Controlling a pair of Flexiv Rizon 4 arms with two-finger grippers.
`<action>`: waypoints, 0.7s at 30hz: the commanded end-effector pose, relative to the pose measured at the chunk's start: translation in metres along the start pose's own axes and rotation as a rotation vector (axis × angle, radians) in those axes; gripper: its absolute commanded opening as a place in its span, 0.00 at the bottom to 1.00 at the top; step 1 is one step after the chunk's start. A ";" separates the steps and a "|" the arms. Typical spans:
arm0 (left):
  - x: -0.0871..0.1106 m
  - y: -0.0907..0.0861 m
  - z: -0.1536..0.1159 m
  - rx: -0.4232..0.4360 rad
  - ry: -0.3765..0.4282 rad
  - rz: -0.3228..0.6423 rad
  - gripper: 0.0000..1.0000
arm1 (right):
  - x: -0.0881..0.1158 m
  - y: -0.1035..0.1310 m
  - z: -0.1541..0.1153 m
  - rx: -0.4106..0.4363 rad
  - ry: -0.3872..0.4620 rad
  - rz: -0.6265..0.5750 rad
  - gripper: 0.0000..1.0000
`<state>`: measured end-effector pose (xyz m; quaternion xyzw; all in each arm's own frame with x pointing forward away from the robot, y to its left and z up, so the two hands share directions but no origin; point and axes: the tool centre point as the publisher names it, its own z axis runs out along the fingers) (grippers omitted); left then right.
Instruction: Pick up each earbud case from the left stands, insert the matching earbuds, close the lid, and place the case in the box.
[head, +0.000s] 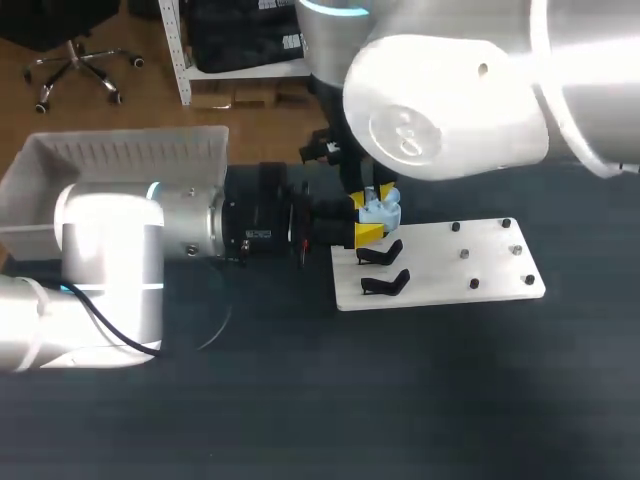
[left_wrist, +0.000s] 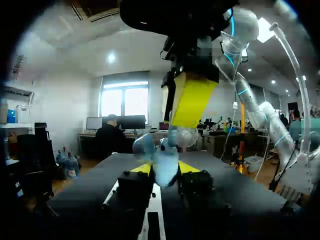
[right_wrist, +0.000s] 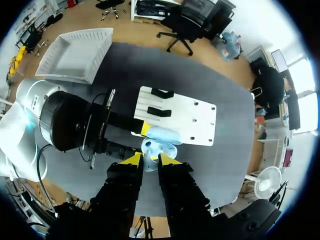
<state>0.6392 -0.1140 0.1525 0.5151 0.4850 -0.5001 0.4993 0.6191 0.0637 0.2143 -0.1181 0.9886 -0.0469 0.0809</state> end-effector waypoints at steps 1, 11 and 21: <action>0.001 -0.001 0.000 -0.006 -0.005 0.004 0.00 | 0.001 -0.001 0.001 -0.002 -0.006 0.001 0.00; 0.001 -0.001 0.000 -0.006 -0.005 0.004 0.00 | 0.000 0.000 0.003 0.000 -0.003 -0.003 0.00; 0.001 -0.001 0.000 -0.006 -0.005 0.004 0.00 | -0.004 0.000 0.005 0.001 -0.002 -0.007 0.00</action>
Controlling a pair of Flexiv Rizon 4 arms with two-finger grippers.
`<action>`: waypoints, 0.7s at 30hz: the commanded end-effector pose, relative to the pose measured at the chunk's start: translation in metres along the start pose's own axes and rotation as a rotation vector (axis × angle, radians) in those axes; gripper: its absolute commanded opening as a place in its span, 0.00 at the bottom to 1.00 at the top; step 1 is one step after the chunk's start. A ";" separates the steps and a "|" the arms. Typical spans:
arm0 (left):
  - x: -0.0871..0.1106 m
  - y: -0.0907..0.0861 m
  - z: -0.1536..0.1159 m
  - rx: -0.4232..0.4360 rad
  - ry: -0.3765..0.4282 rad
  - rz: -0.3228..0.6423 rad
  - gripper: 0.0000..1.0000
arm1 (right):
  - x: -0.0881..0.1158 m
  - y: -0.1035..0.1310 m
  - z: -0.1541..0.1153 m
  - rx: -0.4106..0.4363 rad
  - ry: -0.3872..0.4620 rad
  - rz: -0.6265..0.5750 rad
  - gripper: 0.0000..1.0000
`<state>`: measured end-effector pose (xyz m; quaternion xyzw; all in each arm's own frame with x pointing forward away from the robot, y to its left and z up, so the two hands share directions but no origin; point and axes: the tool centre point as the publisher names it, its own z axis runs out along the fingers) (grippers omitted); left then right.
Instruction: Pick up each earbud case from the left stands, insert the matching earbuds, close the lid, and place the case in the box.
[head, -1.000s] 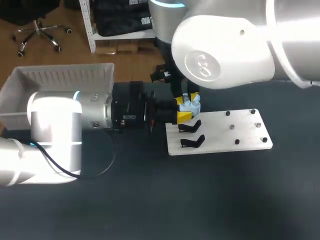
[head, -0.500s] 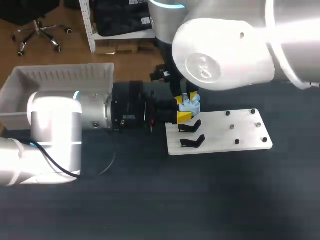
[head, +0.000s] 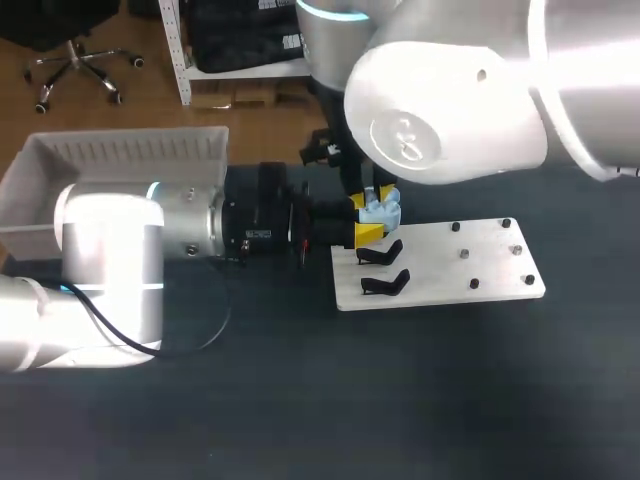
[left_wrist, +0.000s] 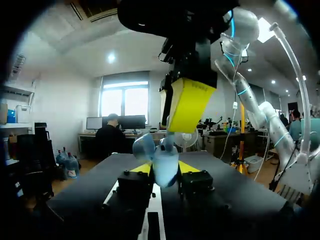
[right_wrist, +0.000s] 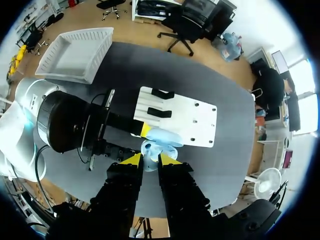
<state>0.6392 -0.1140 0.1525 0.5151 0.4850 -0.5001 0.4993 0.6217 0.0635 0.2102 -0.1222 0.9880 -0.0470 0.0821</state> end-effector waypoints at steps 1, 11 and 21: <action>0.001 -0.001 0.000 -0.006 -0.005 0.004 0.00 | -0.002 0.001 0.001 0.002 0.001 0.001 0.00; 0.001 -0.001 0.000 -0.006 -0.005 0.004 0.00 | -0.005 0.000 0.003 0.008 0.006 0.001 0.00; 0.001 -0.001 0.000 -0.006 -0.005 0.004 0.00 | -0.007 0.001 0.003 0.014 0.009 -0.003 0.00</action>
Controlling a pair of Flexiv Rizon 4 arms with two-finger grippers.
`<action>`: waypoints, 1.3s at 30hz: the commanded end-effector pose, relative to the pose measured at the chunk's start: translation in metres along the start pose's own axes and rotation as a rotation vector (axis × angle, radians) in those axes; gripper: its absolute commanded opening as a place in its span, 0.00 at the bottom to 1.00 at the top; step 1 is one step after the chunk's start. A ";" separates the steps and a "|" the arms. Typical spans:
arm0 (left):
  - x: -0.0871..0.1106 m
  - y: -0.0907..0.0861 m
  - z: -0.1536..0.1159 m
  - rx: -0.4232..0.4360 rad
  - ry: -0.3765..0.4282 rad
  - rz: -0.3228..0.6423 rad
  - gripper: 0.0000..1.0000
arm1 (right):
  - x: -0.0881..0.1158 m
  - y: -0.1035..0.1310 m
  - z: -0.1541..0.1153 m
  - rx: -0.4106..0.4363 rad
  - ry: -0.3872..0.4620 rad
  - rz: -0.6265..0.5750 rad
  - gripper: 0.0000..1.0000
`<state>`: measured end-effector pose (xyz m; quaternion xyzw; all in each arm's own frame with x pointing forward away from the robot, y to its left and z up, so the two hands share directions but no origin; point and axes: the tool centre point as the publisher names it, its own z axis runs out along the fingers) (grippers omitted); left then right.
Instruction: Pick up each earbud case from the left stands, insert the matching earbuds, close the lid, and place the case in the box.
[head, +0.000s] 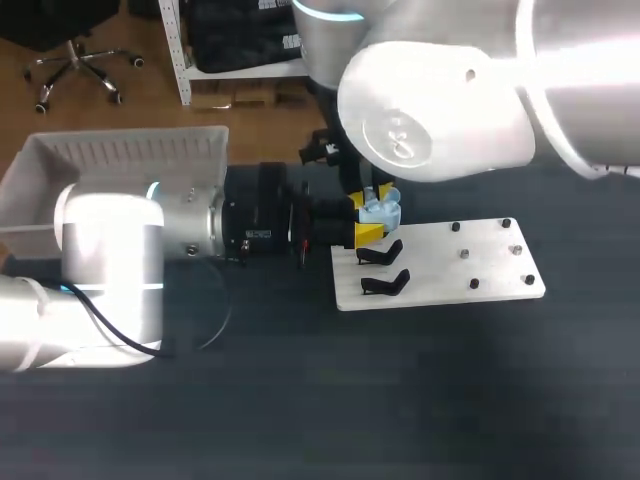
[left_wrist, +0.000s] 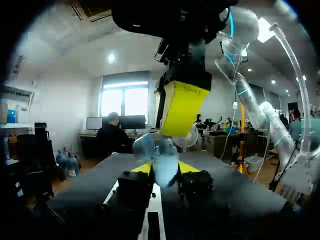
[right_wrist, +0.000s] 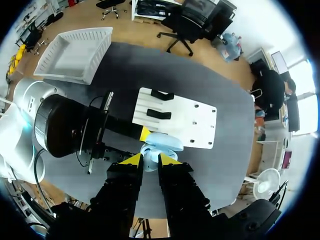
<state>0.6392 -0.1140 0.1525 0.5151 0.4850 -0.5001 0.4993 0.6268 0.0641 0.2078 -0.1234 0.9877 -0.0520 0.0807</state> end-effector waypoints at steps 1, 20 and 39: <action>0.001 -0.001 0.000 -0.006 -0.005 0.004 0.00 | -0.003 0.001 0.001 0.005 0.006 0.001 0.00; 0.001 -0.001 0.000 -0.006 -0.005 0.004 0.00 | -0.004 0.001 0.004 0.017 0.007 0.008 0.00; 0.001 -0.001 0.000 -0.006 -0.005 0.004 0.00 | -0.004 0.001 0.009 0.022 0.018 0.007 0.00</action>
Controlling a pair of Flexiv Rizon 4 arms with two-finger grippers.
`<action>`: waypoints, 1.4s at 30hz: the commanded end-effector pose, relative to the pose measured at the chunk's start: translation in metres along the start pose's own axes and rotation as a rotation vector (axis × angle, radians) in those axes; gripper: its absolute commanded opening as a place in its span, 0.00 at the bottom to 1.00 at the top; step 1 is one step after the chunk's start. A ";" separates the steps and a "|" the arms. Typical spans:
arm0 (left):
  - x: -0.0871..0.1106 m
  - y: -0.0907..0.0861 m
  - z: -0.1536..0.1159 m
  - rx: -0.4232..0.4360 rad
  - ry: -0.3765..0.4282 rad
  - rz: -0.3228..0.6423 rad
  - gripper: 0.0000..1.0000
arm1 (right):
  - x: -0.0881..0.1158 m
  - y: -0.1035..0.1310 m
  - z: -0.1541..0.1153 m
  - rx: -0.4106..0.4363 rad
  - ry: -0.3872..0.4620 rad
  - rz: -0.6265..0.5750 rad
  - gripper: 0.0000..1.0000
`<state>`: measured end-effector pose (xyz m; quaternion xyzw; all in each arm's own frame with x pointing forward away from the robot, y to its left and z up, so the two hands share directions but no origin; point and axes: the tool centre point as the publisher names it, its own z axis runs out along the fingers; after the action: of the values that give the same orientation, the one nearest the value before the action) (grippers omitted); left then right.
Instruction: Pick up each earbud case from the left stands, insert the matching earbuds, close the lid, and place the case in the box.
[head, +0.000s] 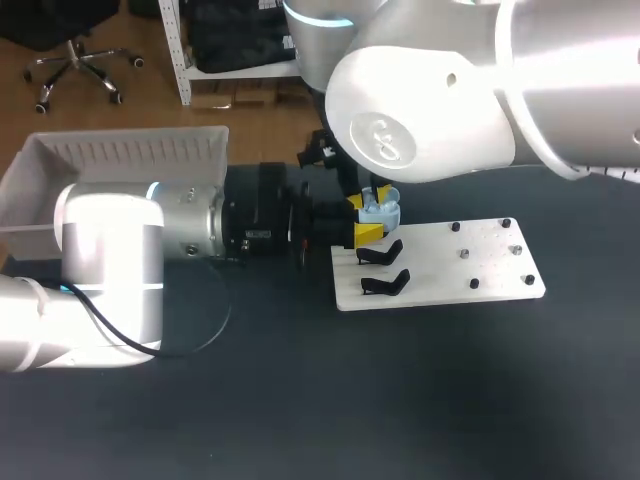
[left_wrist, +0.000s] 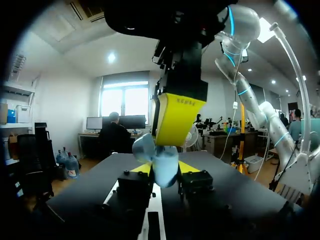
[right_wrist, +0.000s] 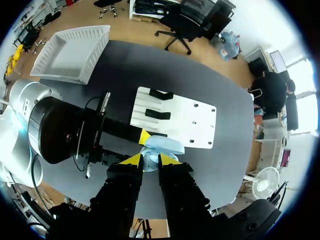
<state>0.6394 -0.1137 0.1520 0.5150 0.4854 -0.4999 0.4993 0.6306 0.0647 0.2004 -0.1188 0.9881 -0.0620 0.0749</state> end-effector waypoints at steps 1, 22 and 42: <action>0.001 -0.001 0.001 -0.005 -0.005 0.004 0.00 | -0.001 0.001 0.001 0.004 0.004 0.000 0.00; 0.001 -0.001 0.001 -0.005 -0.005 0.004 0.00 | 0.004 0.001 0.005 0.008 0.012 -0.015 0.00; 0.001 -0.001 0.001 -0.005 -0.005 0.004 0.00 | 0.000 -0.023 -0.026 -0.026 -0.058 0.095 0.87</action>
<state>0.6391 -0.1139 0.1523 0.5152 0.4848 -0.5001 0.4995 0.6344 0.0611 0.2237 -0.0879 0.9905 -0.0541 0.0906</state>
